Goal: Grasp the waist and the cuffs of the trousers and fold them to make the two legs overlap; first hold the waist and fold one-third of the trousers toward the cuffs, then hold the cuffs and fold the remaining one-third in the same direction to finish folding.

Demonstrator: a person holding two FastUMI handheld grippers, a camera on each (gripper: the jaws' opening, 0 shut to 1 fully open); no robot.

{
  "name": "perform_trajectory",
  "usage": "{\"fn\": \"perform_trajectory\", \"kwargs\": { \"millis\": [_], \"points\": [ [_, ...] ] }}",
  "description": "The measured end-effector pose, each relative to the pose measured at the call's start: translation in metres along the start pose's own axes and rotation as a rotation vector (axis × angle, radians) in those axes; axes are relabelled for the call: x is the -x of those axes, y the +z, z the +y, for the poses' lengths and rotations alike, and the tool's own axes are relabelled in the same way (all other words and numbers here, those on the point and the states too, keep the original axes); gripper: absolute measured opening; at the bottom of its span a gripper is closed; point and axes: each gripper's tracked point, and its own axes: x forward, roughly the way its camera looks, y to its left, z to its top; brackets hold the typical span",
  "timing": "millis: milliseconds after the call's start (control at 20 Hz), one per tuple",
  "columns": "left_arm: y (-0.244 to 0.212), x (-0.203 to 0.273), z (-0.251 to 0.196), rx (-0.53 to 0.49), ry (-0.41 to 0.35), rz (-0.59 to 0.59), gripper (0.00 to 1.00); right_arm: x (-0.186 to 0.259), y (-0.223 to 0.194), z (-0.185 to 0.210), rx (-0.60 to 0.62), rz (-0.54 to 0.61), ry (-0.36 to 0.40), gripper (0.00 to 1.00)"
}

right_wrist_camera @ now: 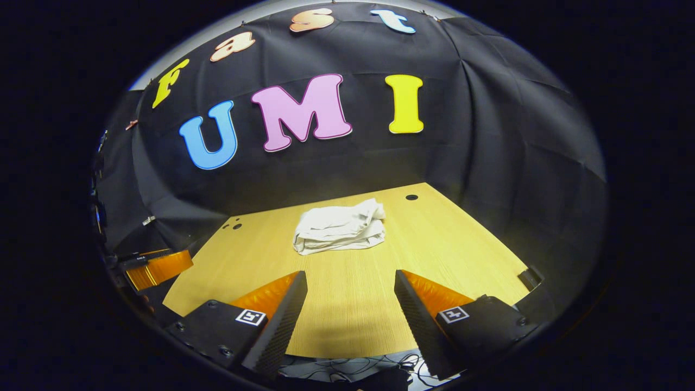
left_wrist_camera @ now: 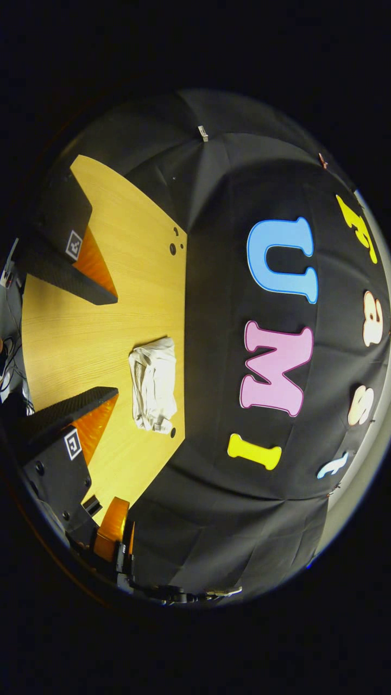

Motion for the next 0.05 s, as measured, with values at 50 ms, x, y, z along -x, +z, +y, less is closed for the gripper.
{"fn": "perform_trajectory", "kwargs": {
  "millis": [50],
  "points": [
    [-0.0019,-0.0008,0.0009,-0.001,-0.002,0.002,0.96,0.0003,-0.0010,0.0008,-0.001,0.001,-0.004,0.99]
  ]
}}
